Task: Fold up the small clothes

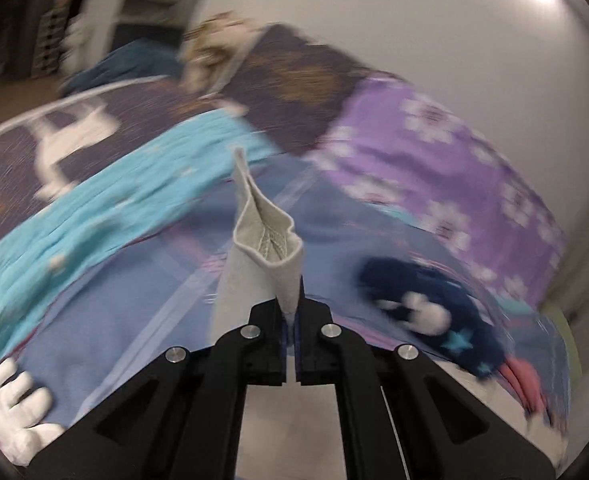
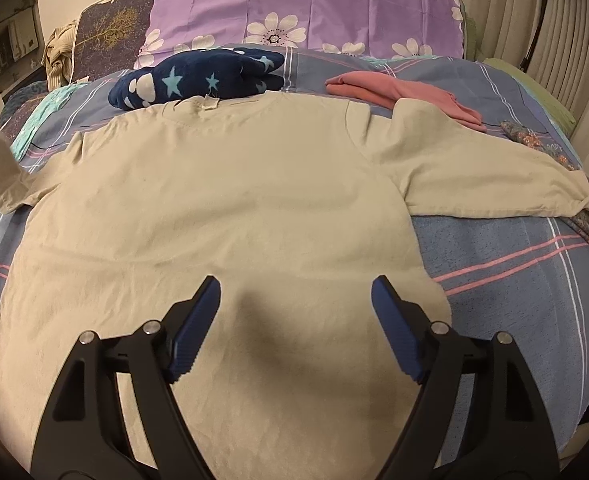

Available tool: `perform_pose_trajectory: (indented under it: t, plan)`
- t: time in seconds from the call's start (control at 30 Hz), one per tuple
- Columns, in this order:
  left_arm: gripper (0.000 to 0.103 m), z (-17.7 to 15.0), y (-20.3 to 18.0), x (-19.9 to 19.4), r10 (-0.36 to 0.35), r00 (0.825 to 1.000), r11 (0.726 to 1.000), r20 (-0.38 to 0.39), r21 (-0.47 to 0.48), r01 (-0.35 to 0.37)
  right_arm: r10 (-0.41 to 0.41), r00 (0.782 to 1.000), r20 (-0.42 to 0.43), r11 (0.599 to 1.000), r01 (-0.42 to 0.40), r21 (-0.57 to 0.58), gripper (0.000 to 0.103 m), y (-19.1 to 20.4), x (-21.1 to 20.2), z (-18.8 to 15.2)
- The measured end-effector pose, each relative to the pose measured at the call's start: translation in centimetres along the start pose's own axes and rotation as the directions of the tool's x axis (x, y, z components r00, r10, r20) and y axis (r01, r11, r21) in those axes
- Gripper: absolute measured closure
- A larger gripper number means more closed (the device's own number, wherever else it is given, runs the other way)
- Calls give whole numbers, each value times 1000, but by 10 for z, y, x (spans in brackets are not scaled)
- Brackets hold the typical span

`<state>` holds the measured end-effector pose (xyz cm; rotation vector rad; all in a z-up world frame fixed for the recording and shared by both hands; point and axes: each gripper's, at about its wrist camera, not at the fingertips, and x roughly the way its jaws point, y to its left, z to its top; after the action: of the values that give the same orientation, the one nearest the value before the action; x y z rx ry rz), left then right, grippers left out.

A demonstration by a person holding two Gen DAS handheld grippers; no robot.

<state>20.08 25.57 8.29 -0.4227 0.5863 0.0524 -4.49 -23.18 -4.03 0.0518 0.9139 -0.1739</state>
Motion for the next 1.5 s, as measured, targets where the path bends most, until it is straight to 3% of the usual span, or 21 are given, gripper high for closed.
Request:
perform_pose_trajectory:
  t: [0.1,0.17,0.23,0.33,0.4,0.5,0.57,0.63,0.7,0.73,0.77,0.9,0.93,1.0,1.2,1.23,1.27,1.3,1.33,1.43,1.5]
  plan:
    - [101,-21,-85,-9,-144,989,976,-35,158,148,8,1000,3,1000,-8,9,24,-4,0,-3]
    - [101,-49,-138,-9,-233,967,937,-101,243,252,7,1000,3,1000,-7,20,24,-9,0,-4]
    - [101,-86,-182,-5,-307,932,888,-191,296,353,4,1000,0,999,-4,40,24,-17,0,-5]
    - [101,-141,-225,9,-340,889,830,-307,346,437,10,1000,0,997,-10,77,24,-28,-1,-6]
    - [101,-175,-244,22,-323,871,810,-370,369,457,12,1000,4,995,-12,96,24,-35,-2,-6]
    - [101,-224,-261,42,-282,840,801,-463,368,472,12,1000,10,996,-13,91,24,-40,-4,-4]
    - [101,-244,-263,48,-261,833,804,-488,368,467,20,1000,15,997,-21,78,24,-40,-5,-2]
    - [101,-253,-259,52,-257,826,812,-501,351,466,54,998,18,996,-55,64,31,-40,-4,7]
    - [101,-259,-253,54,-268,815,822,-514,319,471,113,994,2,992,-112,65,60,-39,1,22]
    - [101,-260,-250,56,-276,809,826,-518,303,476,146,989,-11,987,-145,73,68,-39,4,29]
    - [101,-259,-247,56,-285,805,827,-521,290,481,188,982,-22,979,-186,85,75,-37,9,38]
    - [101,-260,-244,55,-298,802,825,-517,283,489,358,929,-93,929,-344,134,74,-21,46,87]
    - [101,-262,-244,54,-298,804,824,-515,286,489,385,915,-119,918,-367,149,70,-16,58,96]
    - [101,-262,-244,51,-296,807,823,-511,293,487,442,880,-177,892,-409,195,49,-4,83,114]
    - [101,-264,-242,51,-294,804,828,-517,282,485,574,760,-304,801,-445,399,38,25,147,140]
    - [101,-263,-243,51,-295,804,828,-516,282,485,582,748,-318,792,-435,428,38,29,156,140]
    - [101,-262,-243,49,-299,804,827,-514,281,487,578,750,-322,793,-424,437,50,31,160,141]
    - [101,-261,-245,48,-302,804,826,-512,280,489,566,758,-324,801,-414,432,83,35,162,145]
    - [101,-259,-247,46,-310,803,825,-509,276,493,558,763,-327,811,-418,408,97,39,161,150]
    - [101,-252,-255,37,-339,806,817,-486,272,508,529,813,-242,835,-449,317,98,40,132,168]
    - [101,-245,-266,28,-388,792,801,-471,252,542,498,848,-181,861,-457,224,98,36,105,179]
